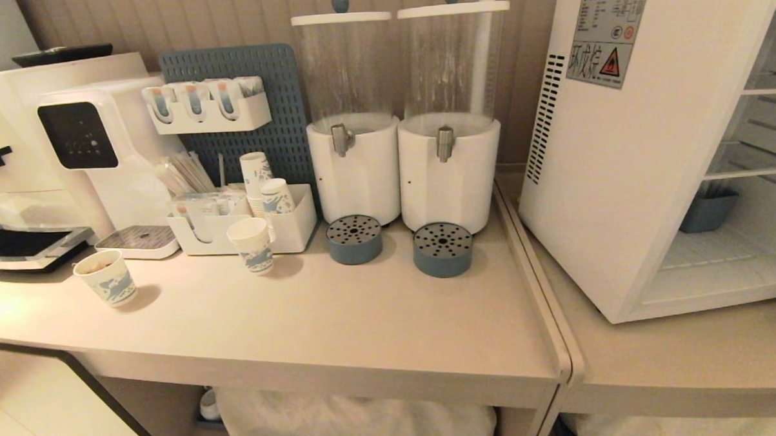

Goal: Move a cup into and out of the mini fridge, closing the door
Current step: Place the ceramic cup on the table

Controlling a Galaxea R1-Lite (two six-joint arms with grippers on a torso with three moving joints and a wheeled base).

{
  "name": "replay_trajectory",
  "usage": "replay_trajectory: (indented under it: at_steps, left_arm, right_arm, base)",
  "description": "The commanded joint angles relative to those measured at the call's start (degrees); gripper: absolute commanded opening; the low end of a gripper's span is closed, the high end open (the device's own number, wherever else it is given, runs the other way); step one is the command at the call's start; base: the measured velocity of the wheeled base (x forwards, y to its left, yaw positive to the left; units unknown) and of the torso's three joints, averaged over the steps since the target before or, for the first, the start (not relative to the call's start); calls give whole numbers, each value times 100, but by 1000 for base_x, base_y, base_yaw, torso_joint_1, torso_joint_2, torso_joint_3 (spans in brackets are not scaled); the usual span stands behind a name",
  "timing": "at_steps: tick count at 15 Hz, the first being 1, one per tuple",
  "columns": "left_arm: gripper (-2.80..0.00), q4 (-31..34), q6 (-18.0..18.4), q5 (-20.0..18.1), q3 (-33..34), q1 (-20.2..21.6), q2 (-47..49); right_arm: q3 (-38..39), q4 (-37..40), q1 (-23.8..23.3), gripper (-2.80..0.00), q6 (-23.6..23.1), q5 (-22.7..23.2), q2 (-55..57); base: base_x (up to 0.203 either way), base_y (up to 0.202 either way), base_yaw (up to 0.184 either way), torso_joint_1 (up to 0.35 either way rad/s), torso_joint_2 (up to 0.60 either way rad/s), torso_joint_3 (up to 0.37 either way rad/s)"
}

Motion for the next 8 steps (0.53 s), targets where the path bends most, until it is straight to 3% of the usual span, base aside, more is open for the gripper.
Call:
replay_trajectory:
  at_steps: [1,3,6,8]
  left_arm:
    - [-280,0,-10,-3,0,4,7]
    - [-280,0,-3,3,0,4,7]
    - [-280,0,-8,3,0,4,7]
    - [-280,0,-2,3,0,4,7]
  right_arm:
    - [546,-525,0,-280,-49,-163,-53]
    - [668,-643,0,-280,-21,-74,-57]
    - [528,460,0,-280,-255,315,-57]
    - [518,453,0,-280,-276,328,-57]
  base:
    - [0,0,0,0,0,0]
    - [0,0,0,0,0,0]
    - [0,0,0,0,0,0]
    - [0,0,0,0,0,0]
